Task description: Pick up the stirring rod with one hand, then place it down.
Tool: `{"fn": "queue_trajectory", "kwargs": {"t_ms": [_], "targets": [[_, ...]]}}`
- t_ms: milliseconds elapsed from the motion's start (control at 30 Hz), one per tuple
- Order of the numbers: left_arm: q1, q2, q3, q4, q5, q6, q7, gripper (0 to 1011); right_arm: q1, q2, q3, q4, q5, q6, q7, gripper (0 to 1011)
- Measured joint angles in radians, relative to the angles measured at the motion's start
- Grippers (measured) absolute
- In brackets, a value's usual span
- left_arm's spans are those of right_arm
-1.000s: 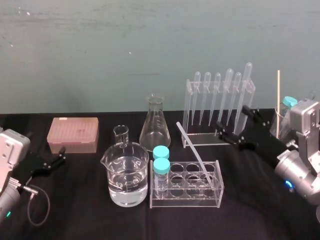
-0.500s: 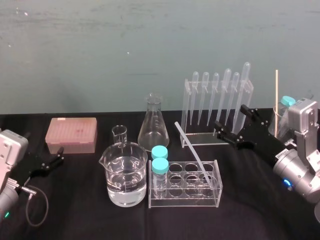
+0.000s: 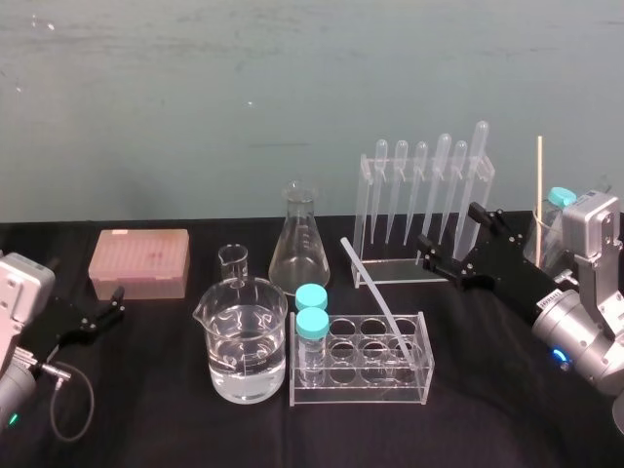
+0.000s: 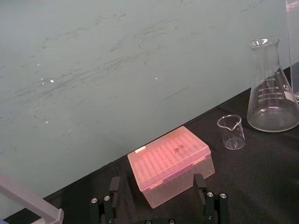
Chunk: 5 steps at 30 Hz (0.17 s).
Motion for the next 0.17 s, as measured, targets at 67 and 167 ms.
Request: {"fn": "queue_trajectory", "kwargs": {"t_ms": [67,167], "targets": [[0.0,0.0,0.0,0.0,0.0,0.0,0.0,1000,0.0,0.0,0.0,0.0,0.0,0.0,0.0,1003],[0.0,0.0,0.0,0.0,0.0,0.0,0.0,1000,0.001,0.0,0.0,0.0,0.0,-0.001,0.0,1003]]}}
